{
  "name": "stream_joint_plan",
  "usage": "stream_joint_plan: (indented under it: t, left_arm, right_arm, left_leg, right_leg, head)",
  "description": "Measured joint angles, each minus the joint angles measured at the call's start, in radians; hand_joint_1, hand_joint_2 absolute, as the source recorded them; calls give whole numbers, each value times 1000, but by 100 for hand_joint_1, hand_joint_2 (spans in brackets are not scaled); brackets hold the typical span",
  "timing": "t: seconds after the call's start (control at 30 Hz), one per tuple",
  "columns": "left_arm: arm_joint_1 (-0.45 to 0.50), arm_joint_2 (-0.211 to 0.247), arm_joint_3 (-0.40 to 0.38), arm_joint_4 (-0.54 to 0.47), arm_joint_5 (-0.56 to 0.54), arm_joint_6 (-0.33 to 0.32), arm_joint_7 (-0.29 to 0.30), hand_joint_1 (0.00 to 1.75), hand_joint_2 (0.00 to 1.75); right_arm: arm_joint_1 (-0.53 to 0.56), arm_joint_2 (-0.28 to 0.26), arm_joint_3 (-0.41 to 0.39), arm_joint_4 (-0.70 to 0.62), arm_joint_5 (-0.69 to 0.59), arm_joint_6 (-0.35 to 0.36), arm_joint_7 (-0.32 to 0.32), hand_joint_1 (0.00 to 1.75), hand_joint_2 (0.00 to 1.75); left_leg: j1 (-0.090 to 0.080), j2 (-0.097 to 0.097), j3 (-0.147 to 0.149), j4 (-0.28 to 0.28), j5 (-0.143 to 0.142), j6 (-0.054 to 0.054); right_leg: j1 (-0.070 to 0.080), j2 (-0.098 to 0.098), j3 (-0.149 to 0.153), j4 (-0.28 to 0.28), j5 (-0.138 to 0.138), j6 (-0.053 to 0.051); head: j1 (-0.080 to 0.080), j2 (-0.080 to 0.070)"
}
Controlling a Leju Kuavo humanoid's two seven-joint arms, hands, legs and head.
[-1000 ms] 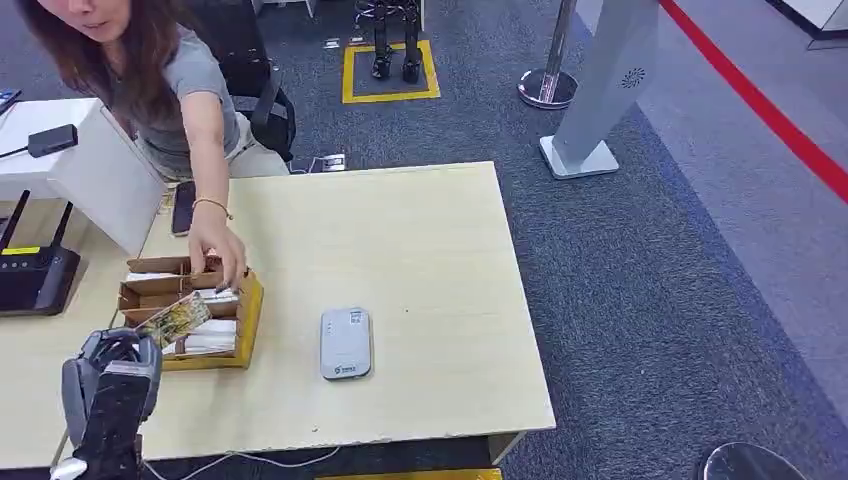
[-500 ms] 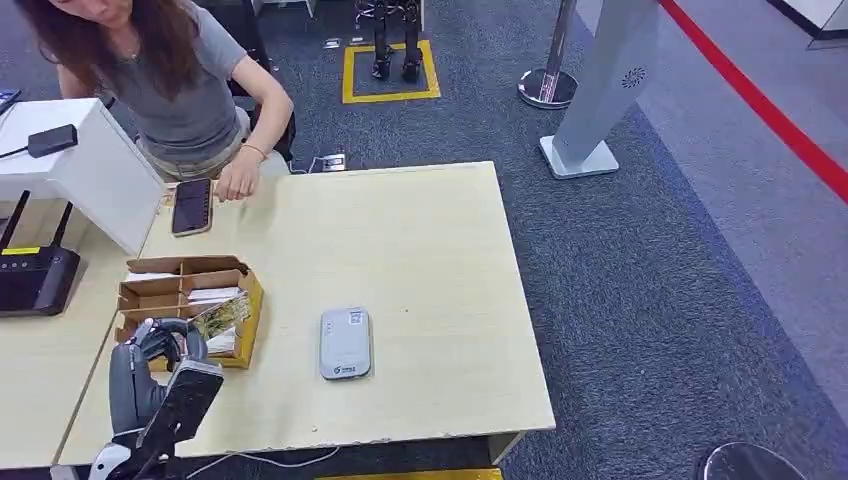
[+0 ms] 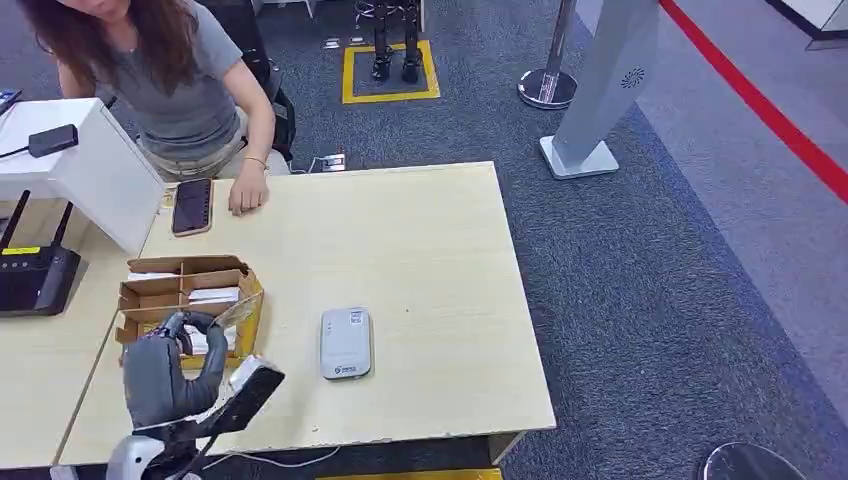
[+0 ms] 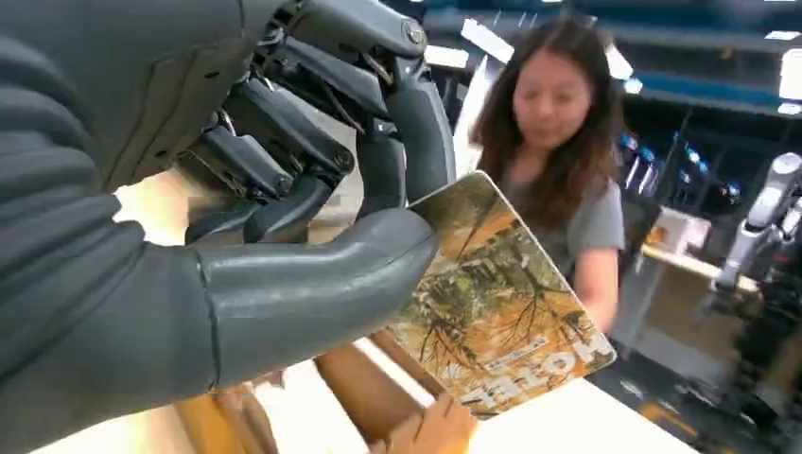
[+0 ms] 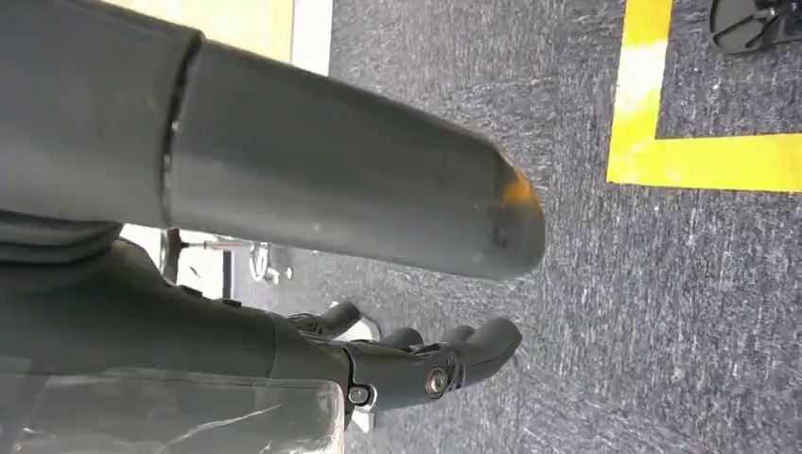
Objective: Pass the card to the sensor for recognition and then transmit it.
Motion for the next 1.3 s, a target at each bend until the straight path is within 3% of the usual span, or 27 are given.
stream_joint_plan:
  t: [0.13,0.2,0.27,0.33,0.47,0.73,1.17,1.3]
  left_arm:
    - [-16,34,-85,60,-318,71,134,175,175]
    - [-41,81,-144,111,-430,94,271,175,175]
    - [-79,148,-241,170,-433,112,401,175,175]
    - [-113,201,-317,215,-434,130,458,175,175]
    - [-168,271,-440,281,-434,141,514,175,175]
    - [-240,337,-579,335,-434,139,577,175,175]
    - [-264,364,-635,358,-434,139,579,175,175]
    - [-281,373,-659,368,-434,139,608,175,175]
  right_arm:
    - [-1,0,7,0,14,1,2,0,0]
    - [-1,0,11,0,17,2,3,0,0]
    - [-3,0,14,0,17,3,3,0,0]
    - [-2,0,18,0,19,3,3,0,0]
    - [-2,0,22,0,32,3,2,0,0]
    - [-4,0,27,0,35,3,1,0,0]
    - [-3,0,30,0,35,3,0,0,0]
    - [-3,0,34,0,47,4,0,0,0]
  left_leg:
    - [0,0,0,0,0,0]
    - [0,0,1,0,0,0]
    - [0,0,1,0,0,0]
    - [1,0,1,0,1,0]
    - [0,0,0,0,1,0]
    - [0,-1,0,0,0,0]
    - [0,0,0,0,0,0]
    - [0,-1,0,0,1,0]
  right_leg:
    - [0,0,0,0,0,0]
    - [0,0,0,0,0,0]
    - [0,0,0,0,0,0]
    - [0,0,0,0,0,0]
    - [0,0,0,0,0,0]
    - [0,-1,0,0,0,0]
    - [0,0,0,0,0,0]
    - [0,0,0,0,0,0]
  head:
    - [0,0]
    - [0,0]
    - [0,0]
    - [-1,0]
    - [-1,0]
    - [-1,0]
    - [0,0]
    - [0,0]
